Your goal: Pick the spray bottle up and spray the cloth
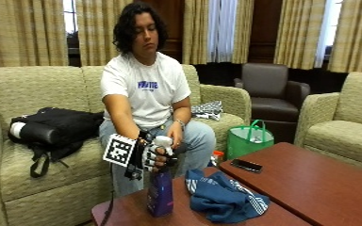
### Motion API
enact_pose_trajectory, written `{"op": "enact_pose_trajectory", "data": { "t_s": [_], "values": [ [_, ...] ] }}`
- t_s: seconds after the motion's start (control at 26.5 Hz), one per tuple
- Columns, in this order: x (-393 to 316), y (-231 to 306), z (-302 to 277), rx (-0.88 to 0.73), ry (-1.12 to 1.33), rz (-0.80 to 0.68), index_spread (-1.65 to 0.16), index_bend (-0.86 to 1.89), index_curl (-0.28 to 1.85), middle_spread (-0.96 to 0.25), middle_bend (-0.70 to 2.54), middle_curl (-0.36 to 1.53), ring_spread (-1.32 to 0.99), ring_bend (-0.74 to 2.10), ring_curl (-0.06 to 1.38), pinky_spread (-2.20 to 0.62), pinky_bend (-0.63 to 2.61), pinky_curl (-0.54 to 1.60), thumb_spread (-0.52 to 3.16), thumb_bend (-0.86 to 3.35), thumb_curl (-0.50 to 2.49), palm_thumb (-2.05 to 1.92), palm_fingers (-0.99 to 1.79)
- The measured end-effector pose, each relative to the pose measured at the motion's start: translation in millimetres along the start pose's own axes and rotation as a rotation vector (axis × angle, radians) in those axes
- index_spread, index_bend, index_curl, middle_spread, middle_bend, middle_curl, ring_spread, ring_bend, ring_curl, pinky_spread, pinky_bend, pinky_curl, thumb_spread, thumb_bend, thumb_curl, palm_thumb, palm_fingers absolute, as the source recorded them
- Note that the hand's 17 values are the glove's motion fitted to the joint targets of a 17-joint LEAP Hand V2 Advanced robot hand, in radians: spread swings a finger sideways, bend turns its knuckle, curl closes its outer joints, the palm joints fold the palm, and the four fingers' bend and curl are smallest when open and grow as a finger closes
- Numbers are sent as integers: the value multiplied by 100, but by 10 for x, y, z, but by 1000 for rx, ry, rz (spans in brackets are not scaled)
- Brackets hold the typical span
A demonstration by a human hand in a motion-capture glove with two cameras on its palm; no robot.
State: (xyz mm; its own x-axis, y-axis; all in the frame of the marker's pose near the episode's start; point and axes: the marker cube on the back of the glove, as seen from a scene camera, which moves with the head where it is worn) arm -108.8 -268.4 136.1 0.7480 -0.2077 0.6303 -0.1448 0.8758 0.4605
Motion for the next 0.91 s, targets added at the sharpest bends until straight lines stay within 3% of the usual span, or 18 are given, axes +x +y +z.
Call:
{"op": "enact_pose_trajectory", "data": {
  "t_s": [0.19,0.23,0.38,0.53,0.68,0.91],
  "values": [
    [-22,-27,-14,45,19,-11,-29,16,39,-20,35,47,-23,61,44,-26,40,38,62,0,57,95,134],
    [-18,-4,-29,22,18,-20,-29,12,38,-21,47,51,-23,59,44,-27,38,38,61,-1,58,95,140],
    [-10,98,-94,-68,20,-55,-29,20,40,-21,54,52,-24,60,44,-29,38,38,58,-2,60,95,142],
    [-43,48,-86,-23,28,-51,-29,27,44,-21,57,53,-24,60,45,-31,37,38,54,-3,63,93,144],
    [-151,164,-200,-118,38,-44,-29,32,47,-20,59,54,-24,60,45,-31,37,38,51,-3,65,91,144],
    [-505,300,-436,-113,70,-107,-28,36,50,-20,61,54,-23,63,46,-32,38,38,47,-2,68,91,143]
  ]
}}
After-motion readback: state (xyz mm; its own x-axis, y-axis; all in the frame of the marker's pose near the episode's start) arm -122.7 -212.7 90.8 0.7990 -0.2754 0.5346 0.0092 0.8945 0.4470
